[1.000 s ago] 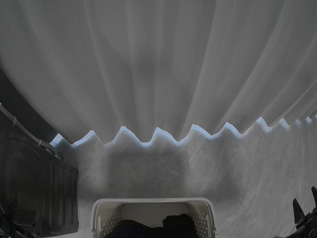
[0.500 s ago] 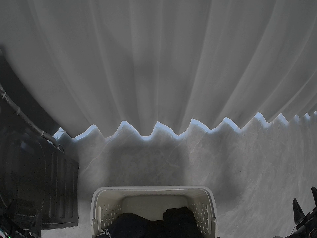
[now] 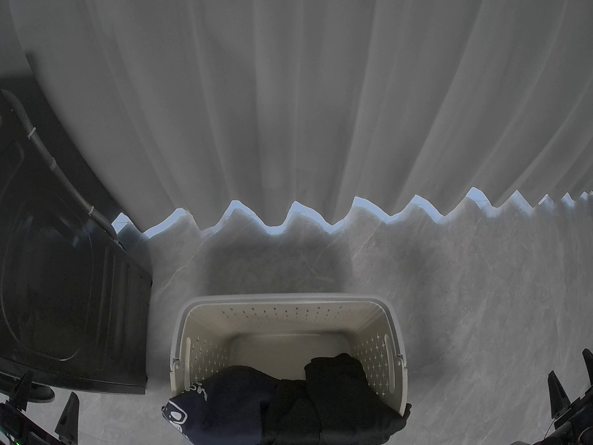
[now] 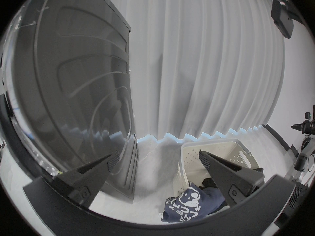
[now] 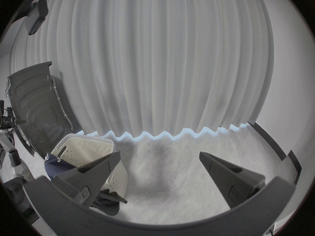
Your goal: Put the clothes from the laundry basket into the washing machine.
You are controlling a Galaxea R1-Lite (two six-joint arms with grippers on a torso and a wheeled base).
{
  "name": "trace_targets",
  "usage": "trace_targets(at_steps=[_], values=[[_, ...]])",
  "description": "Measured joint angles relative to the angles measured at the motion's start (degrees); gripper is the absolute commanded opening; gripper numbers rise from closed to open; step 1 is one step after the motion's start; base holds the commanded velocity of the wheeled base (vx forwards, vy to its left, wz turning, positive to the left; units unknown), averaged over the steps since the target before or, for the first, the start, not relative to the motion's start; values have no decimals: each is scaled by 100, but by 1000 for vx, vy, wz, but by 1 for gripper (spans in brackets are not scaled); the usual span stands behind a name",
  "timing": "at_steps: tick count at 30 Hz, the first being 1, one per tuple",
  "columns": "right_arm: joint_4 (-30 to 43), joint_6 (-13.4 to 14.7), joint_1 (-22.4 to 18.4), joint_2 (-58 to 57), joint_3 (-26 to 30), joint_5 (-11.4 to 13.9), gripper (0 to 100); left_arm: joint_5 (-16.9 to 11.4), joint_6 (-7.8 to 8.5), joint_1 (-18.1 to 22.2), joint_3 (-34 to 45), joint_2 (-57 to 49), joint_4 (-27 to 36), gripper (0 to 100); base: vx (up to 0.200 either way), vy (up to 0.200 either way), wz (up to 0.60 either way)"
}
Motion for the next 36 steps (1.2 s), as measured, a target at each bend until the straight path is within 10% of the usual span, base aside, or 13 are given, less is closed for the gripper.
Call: trace_targets(at_steps=[21, 36], values=[[-2, -1, 0, 0, 0, 2, 100, 0, -5, -2, 0, 0, 5, 100, -200, 0, 0], [0, -17, -18, 0, 0, 0, 100, 17, -5, -2, 0, 2, 0, 100, 0, 80, 0]])
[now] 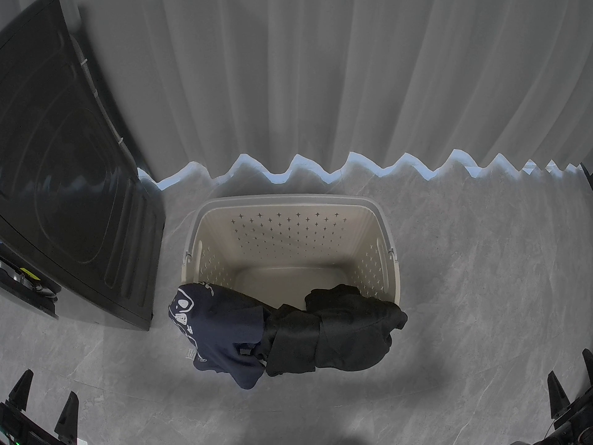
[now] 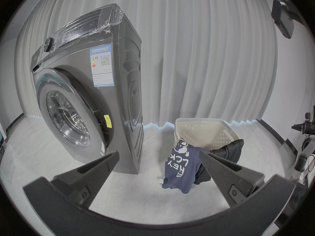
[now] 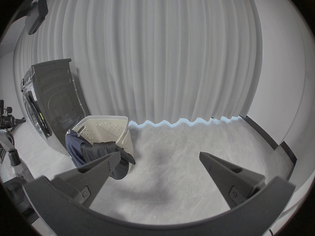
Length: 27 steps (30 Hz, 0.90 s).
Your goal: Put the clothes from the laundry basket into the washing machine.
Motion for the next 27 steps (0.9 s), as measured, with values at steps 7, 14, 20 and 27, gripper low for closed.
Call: trace_targets(at_steps=[7, 14, 20, 27], values=[[0, -2, 7, 0, 0, 0, 100, -1, -1, 5, 0, -2, 0, 100, 0, 200, 0], [0, -2, 7, 0, 0, 0, 100, 11, -6, 0, 0, 0, 0, 100, 0, 200, 0], [0, -2, 2, 0, 0, 0, 100, 35, -17, 5, 0, 0, 0, 100, 0, 133, 0], [0, -2, 7, 0, 0, 0, 100, 32, -17, 0, 0, 0, 0, 100, -86, 0, 0]])
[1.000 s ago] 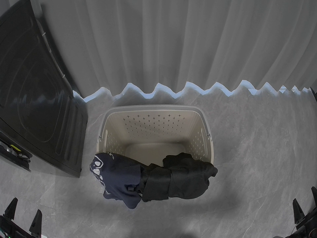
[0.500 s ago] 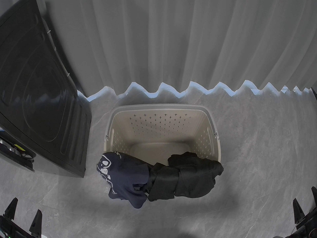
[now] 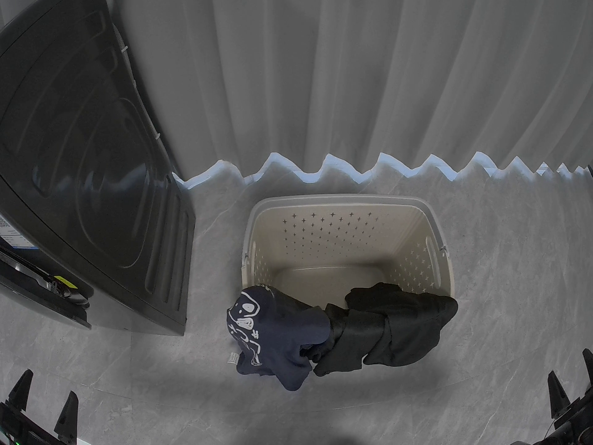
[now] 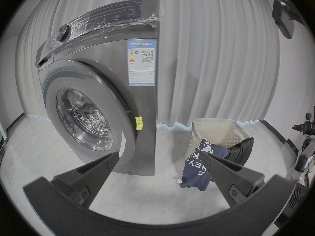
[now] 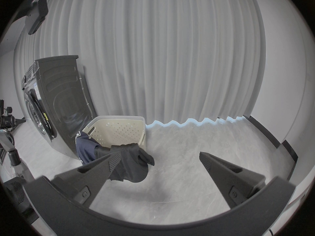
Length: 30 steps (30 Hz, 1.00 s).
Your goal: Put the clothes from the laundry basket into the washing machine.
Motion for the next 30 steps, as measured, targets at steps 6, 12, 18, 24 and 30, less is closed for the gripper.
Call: trace_targets(at_steps=[6, 12, 18, 24, 30], values=[[0, 0, 0, 0, 0, 0, 100, 0, 2, 5, 0, 0, 0, 100, -200, 0, 0], [0, 0, -7, 0, 0, 0, 100, 1, -6, 2, 0, 0, 0, 100, -100, 0, 0], [0, 0, -7, 0, 0, -2, 100, 1, -2, 0, 0, -2, 2, 100, 0, 0, 0], [0, 0, -7, 0, 0, 0, 100, 1, -5, 2, 0, -2, 0, 100, 0, 100, 0], [-2, 0, -7, 0, 0, -2, 100, 4, 0, 0, 0, -2, 2, 100, 0, 200, 0]])
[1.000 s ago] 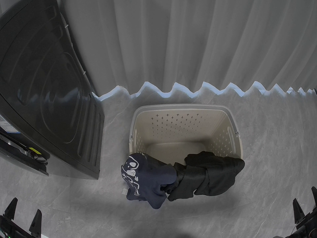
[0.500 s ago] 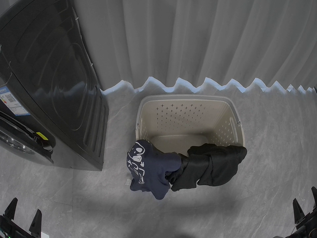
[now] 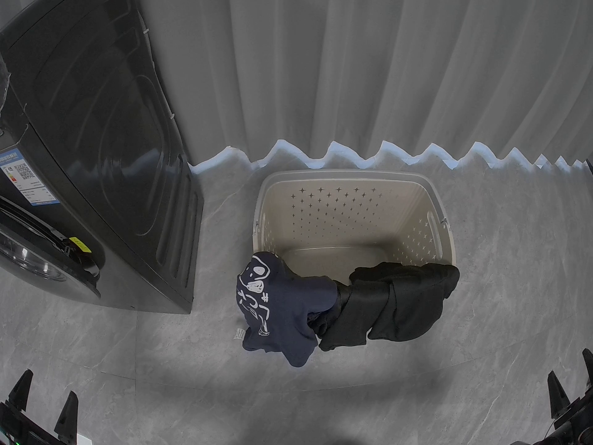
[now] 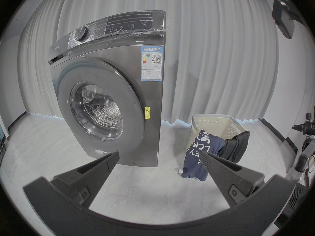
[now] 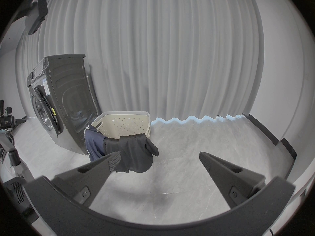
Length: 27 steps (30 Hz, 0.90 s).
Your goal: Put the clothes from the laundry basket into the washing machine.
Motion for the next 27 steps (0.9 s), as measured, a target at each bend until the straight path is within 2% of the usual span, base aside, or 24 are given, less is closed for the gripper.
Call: trace_targets(at_steps=[24, 27], values=[[2, 0, 0, 0, 0, 2, 100, -4, 2, 0, 0, 2, -2, 100, 0, 200, 0], [-2, 0, 0, 0, 0, 2, 100, -4, 5, 0, 0, 0, 0, 100, 0, 0, 0]])
